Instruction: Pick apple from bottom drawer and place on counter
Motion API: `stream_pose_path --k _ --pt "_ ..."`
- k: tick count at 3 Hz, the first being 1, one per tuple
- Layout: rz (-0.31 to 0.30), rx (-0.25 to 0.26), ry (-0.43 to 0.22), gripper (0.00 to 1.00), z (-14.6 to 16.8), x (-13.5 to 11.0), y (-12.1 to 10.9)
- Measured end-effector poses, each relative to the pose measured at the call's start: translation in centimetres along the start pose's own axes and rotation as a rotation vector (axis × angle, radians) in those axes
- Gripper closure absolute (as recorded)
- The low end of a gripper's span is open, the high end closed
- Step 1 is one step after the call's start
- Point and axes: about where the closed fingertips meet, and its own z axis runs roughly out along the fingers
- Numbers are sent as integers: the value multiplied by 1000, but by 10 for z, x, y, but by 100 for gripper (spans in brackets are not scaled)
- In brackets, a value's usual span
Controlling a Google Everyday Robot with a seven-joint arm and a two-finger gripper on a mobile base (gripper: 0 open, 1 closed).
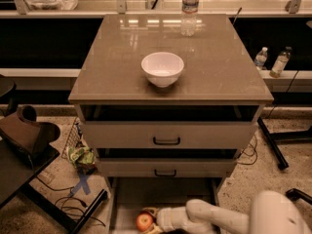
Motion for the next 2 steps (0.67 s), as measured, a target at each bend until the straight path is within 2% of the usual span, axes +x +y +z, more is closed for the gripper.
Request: stream_pose_path --k 2 --pt "8 110 -127 100 -142 -119 39"
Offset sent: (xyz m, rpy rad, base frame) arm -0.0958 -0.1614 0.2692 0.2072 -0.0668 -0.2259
